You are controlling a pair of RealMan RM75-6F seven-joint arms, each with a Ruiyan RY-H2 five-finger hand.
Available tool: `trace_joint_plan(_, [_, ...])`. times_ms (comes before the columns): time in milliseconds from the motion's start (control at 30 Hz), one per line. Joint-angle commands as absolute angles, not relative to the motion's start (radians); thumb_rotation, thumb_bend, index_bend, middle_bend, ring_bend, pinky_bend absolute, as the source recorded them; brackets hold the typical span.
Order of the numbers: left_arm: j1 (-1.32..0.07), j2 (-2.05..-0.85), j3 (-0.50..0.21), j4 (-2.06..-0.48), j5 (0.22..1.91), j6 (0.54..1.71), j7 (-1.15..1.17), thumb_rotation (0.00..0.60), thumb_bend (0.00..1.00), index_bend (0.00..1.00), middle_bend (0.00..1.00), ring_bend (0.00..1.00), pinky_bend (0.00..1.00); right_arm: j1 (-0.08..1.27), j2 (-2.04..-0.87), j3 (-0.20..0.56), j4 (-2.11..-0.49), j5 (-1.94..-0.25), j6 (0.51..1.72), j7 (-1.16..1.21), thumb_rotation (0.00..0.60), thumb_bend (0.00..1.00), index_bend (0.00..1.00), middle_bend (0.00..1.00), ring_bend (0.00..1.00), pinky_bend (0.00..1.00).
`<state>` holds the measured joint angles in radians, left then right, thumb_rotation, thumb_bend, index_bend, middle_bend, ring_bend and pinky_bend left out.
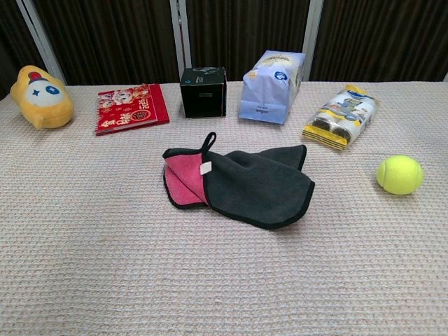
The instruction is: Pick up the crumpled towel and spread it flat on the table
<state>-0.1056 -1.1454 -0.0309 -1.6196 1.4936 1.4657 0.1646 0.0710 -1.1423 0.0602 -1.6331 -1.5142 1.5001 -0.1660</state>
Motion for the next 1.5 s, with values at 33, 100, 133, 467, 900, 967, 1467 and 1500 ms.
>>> trace_joint_plan(33, [-0.107, -1.147, -0.029, -1.619, 1.491, 1.461, 0.171, 0.600, 0.00, 0.00, 0.00, 0.00, 0.00, 0.073, -1.146, 0.058, -1.629, -1.515, 1.495, -0.168, 0.600, 0.28, 0.00, 0.00, 0.00, 0.00])
trace_joint_plan(100, [-0.107, -1.148, -0.028, -1.619, 1.491, 1.460, 0.177, 0.600, 0.00, 0.00, 0.00, 0.00, 0.00, 0.075, -1.148, 0.056, -1.626, -1.520, 1.492, -0.172, 0.600, 0.28, 0.00, 0.00, 0.00, 0.00])
trace_joint_plan(133, [-0.107, -1.149, -0.028, -1.619, 1.491, 1.461, 0.180, 0.600, 0.00, 0.00, 0.00, 0.00, 0.00, 0.077, -1.151, 0.055, -1.624, -1.524, 1.491, -0.175, 0.600, 0.28, 0.00, 0.00, 0.00, 0.00])
trace_joint_plan(467, [-0.107, -1.154, -0.034, -1.613, 1.478, 1.459, 0.179, 0.600, 0.00, 0.00, 0.00, 0.00, 0.00, 0.141, -1.237, 0.049, -1.523, -1.694, 1.526, -0.095, 0.600, 0.28, 0.10, 0.75, 0.85, 0.87])
trace_joint_plan(900, [-0.110, -1.165, -0.030, -1.616, 1.481, 1.455, 0.202, 0.600, 0.00, 0.00, 0.00, 0.00, 0.00, 0.298, -1.375, -0.024, -1.331, -1.892, 1.419, 0.015, 0.600, 0.28, 0.19, 0.91, 0.98, 0.93])
trace_joint_plan(967, [-0.110, -1.166, -0.030, -1.615, 1.479, 1.453, 0.203, 0.600, 0.00, 0.00, 0.00, 0.00, 0.00, 0.307, -1.389, -0.024, -1.351, -1.884, 1.396, -0.010, 0.600, 0.28, 0.23, 0.94, 1.00, 0.93])
trace_joint_plan(1467, [-0.121, -1.178, -0.026, -1.617, 1.485, 1.436, 0.220, 0.600, 0.00, 0.00, 0.00, 0.00, 0.00, 0.343, -1.583, 0.001, -1.305, -1.799, 1.308, -0.145, 0.600, 0.28, 0.35, 0.97, 1.00, 0.95])
trace_joint_plan(1500, [-0.121, -1.179, -0.025, -1.616, 1.485, 1.436, 0.221, 0.600, 0.00, 0.00, 0.00, 0.00, 0.00, 0.346, -1.595, 0.005, -1.299, -1.798, 1.309, -0.151, 0.600, 0.28, 0.36, 0.97, 1.00, 0.95])
